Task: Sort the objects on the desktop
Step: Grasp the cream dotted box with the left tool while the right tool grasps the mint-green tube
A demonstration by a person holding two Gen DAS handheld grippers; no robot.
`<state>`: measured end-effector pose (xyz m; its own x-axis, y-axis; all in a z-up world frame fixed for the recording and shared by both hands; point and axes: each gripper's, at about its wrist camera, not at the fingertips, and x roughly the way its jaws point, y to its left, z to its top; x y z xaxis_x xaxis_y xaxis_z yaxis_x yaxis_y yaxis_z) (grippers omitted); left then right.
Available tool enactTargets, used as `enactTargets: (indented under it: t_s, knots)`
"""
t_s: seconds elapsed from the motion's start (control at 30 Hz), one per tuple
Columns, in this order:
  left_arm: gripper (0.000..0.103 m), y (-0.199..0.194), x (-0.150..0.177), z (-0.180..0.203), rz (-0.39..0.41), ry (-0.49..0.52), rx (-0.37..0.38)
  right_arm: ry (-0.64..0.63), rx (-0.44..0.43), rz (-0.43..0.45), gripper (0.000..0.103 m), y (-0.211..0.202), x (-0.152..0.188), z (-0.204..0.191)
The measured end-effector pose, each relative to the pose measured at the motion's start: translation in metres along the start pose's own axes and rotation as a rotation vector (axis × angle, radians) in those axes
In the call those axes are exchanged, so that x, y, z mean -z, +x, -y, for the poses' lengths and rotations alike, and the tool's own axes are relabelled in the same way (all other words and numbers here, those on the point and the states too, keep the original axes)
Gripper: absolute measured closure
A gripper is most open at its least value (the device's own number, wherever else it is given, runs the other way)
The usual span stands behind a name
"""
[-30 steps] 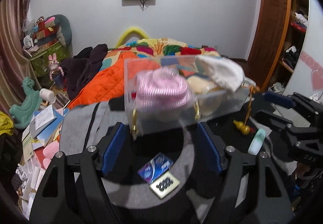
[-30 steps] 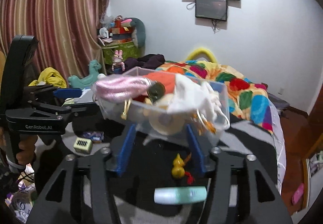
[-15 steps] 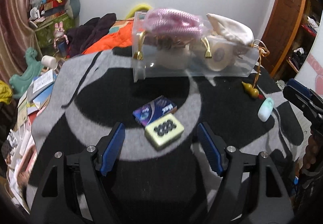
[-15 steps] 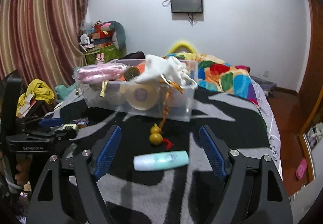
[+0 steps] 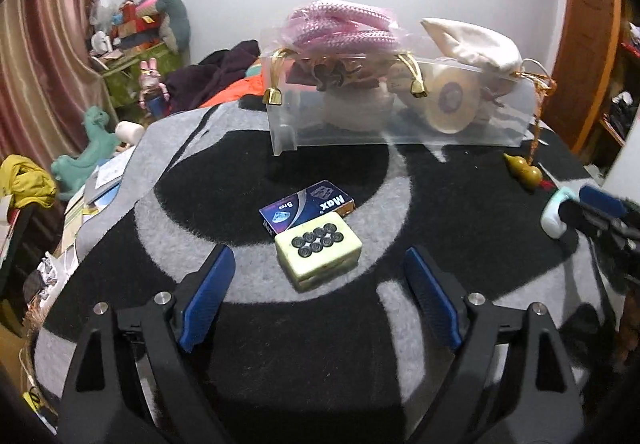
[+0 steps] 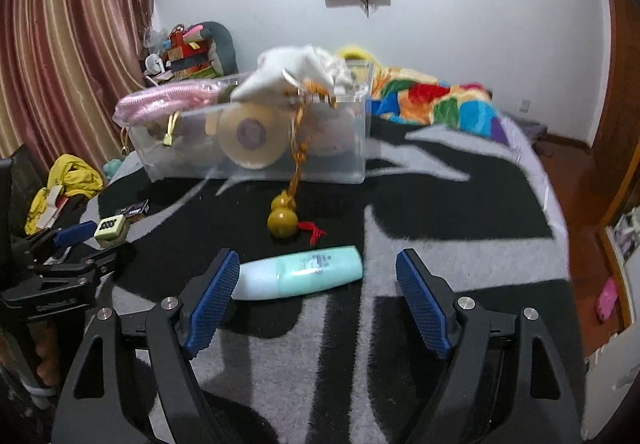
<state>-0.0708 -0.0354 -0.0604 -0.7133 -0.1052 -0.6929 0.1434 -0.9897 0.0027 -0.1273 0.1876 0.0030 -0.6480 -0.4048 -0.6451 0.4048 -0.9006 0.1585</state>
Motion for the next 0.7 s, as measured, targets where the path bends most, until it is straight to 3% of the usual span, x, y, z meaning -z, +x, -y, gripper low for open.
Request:
enactTargets:
  t_s: [0.2, 0.4, 0.43, 0.57, 0.7]
  knots:
    - [0.020, 0.001, 0.000, 0.001, 0.020, -0.024, -0.017, -0.052, 0.025, 0.000, 0.020, 0.003, 0.006, -0.011]
    - [0.034, 0.000, 0.002, 0.005, 0.032, -0.015, -0.013, -0.121, 0.050, 0.004, 0.024, 0.003, 0.008, -0.020]
    - [0.038, 0.000, 0.003, 0.005, 0.036, -0.014, -0.014, -0.117, 0.048, 0.003, 0.031, 0.003, 0.008, -0.019]
    - [0.057, -0.004, 0.004, 0.007, 0.046, -0.007, -0.023, -0.106, 0.059, 0.017, 0.032, 0.001, 0.007, -0.017]
    - [0.063, -0.008, 0.004, 0.007, 0.046, -0.005, -0.015, -0.115, 0.058, 0.030, 0.032, -0.001, 0.006, -0.020]
